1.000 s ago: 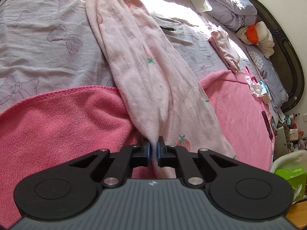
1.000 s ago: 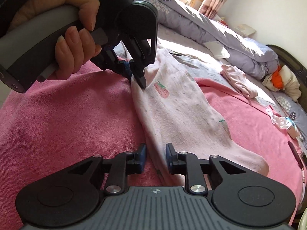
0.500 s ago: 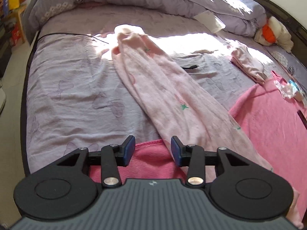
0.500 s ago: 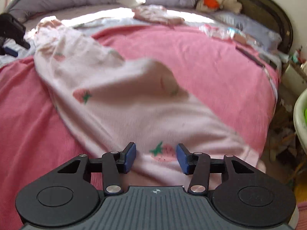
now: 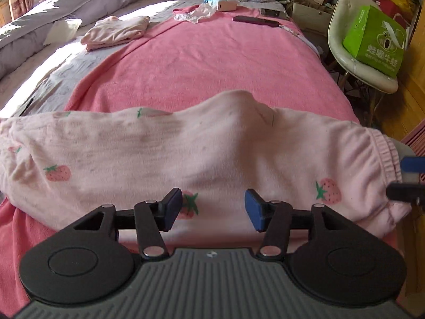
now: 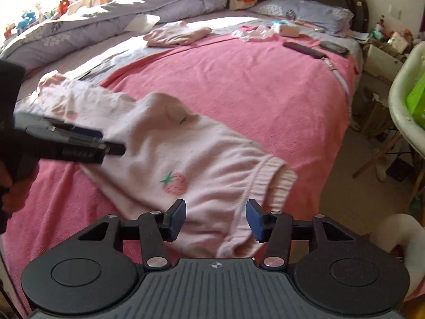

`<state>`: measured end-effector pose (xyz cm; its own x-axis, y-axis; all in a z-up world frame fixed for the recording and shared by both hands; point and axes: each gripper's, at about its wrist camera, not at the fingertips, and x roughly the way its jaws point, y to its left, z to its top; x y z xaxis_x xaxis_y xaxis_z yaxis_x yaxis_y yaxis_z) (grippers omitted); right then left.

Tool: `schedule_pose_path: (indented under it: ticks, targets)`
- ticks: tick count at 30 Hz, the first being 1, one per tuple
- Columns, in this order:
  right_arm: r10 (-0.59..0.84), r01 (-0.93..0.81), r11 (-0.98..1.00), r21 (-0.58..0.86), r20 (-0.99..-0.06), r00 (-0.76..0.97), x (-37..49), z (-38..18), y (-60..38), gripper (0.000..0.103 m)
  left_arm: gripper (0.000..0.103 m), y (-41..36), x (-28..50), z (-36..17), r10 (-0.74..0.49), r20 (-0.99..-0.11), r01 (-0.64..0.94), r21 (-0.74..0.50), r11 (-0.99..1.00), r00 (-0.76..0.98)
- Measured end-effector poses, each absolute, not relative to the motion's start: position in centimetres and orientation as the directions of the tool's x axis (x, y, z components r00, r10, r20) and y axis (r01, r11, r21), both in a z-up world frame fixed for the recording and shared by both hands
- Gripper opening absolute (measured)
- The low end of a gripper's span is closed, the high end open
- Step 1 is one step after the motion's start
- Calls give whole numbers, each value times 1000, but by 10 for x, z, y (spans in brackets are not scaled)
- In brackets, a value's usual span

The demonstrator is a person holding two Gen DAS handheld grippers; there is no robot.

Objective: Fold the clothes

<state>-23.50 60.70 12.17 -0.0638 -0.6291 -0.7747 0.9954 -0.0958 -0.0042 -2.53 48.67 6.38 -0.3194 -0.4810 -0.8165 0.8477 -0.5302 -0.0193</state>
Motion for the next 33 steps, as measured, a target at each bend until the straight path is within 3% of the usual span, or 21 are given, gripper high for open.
schedule_pose_path:
  ticks: [3, 8, 14, 19, 23, 26, 29, 33]
  targets:
    - [-551, 996, -66, -53, -830, -81, -243, 97, 598, 52, 62, 500, -27, 62, -529, -793, 831, 53, -553, -301]
    - [-456, 998, -59, -25, -888, -50, -245, 93, 608, 53, 66, 494, -20, 71, -513, -812, 856, 31, -516, -280]
    - [-544, 995, -2, 104, -834, 86, -259, 131, 573, 53, 71, 494, -11, 62, -513, -818, 879, 19, -476, -260]
    - [-584, 992, 116, 59, -803, 116, -283, 142, 539, 54, 70, 504, -21, 71, -533, -829, 923, 58, -381, -168]
    - [-593, 928, 370, -44, -780, 199, -283, 148, 528, 57, 70, 526, -33, 79, -541, -839, 957, 108, -269, -57]
    - [-484, 750, 654, -97, -815, 317, -257, 128, 541, 57, 70, 535, -34, 88, -537, -844, 988, 69, -140, -17]
    - [-285, 676, 736, -19, -915, 284, -244, 85, 566, 55, 68, 542, -45, 108, -577, -817, 995, 73, -72, 18]
    - [-290, 637, 770, -31, -907, 306, -244, 91, 584, 56, 70, 553, -76, 124, -626, -780, 994, 44, -97, -27]
